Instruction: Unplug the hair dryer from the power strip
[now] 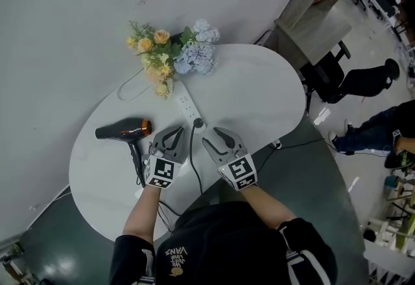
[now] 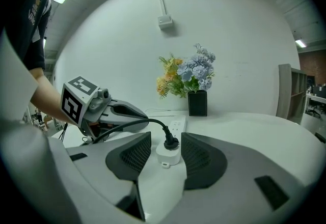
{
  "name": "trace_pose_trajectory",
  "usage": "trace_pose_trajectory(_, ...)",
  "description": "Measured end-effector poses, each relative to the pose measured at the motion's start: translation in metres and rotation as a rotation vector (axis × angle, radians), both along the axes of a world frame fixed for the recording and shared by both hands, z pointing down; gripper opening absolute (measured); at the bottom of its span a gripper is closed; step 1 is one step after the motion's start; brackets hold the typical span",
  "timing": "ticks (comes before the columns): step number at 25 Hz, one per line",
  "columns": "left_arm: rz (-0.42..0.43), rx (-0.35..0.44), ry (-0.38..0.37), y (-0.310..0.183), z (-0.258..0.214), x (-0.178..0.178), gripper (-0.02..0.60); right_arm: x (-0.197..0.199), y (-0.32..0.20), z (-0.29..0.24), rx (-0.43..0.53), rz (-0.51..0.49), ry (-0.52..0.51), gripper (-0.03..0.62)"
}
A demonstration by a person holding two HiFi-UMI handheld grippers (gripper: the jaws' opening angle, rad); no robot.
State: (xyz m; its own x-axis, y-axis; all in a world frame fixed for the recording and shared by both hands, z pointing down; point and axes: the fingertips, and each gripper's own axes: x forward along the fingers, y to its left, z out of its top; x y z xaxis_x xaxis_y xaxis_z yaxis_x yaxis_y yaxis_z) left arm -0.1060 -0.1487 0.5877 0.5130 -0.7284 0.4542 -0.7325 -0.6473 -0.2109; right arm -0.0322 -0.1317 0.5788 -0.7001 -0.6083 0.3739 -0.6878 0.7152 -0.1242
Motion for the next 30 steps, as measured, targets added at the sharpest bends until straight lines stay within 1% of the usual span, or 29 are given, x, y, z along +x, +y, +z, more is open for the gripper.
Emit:
trace_pose_trajectory(5, 0.031, -0.01, -0.024, -0.008, 0.012, 0.007, 0.02, -0.01, -0.008, 0.006, -0.004, -0.037, 0.002, 0.176)
trace_pose_trajectory(11, 0.043, -0.025, -0.013, -0.02, 0.019, 0.007, 0.018, -0.019, -0.015, 0.013, -0.003, -0.074, 0.015, 0.176)
trace_pose_trajectory(18, 0.047, -0.043, 0.017, -0.038, 0.026, 0.008, 0.018, -0.026, -0.025, 0.022, 0.019, -0.102, 0.046, 0.176)
trace_pose_trajectory(24, 0.088, -0.047, -0.003, -0.047, 0.031, 0.014, 0.018, -0.03, -0.035, 0.029, 0.024, -0.099, 0.065, 0.176)
trace_pose_trajectory(30, 0.117, -0.066, -0.009, -0.053, 0.037, 0.019, 0.018, -0.035, -0.041, 0.034, 0.042, -0.122, 0.1, 0.176)
